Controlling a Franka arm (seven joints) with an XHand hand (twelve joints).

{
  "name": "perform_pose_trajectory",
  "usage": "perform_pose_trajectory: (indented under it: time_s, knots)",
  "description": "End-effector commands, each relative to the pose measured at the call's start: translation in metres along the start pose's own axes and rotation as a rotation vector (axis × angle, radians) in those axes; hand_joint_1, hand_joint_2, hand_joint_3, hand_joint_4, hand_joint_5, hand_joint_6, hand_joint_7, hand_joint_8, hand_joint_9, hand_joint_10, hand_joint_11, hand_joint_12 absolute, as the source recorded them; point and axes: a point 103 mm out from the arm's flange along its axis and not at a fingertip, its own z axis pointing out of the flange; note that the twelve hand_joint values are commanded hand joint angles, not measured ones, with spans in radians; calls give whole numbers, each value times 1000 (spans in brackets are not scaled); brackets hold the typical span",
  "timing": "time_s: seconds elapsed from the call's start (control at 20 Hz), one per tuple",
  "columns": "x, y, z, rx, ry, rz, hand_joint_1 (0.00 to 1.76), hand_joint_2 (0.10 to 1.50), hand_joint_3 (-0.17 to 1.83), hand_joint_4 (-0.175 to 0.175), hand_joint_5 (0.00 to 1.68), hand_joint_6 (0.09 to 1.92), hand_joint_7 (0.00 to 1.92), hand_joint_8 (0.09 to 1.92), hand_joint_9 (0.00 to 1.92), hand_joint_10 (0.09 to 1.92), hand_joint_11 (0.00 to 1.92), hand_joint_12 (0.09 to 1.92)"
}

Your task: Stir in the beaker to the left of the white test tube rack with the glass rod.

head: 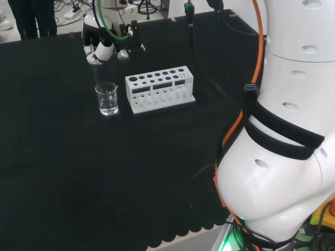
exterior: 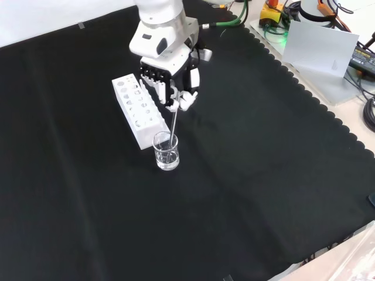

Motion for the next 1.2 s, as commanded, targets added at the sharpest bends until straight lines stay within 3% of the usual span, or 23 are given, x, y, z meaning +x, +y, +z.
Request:
perform_pose_trajectory:
  time_s: [0.05, 0.45, 0.8, 1.2]
  knots:
    - [-29, -2, -3, 2, 3, 26, 1224, 540, 863, -175, 1300, 716, 1628, 887, 1920, 537, 1886, 496]
    - [-45, -24, -9, 4, -6, 59, 1224, 540, 863, -175, 1301, 715, 1628, 887, 1920, 539, 1886, 500]
    - [-23, -35, -3, 20, -3, 42, 1224, 540, 863, -175, 1301, 714, 1628, 888, 1920, 541, 1886, 502]
    - [1, -13, 7, 42, -5, 1, 1224, 539, 864, -175, 1302, 714, 1629, 888, 1920, 543, 1885, 505]
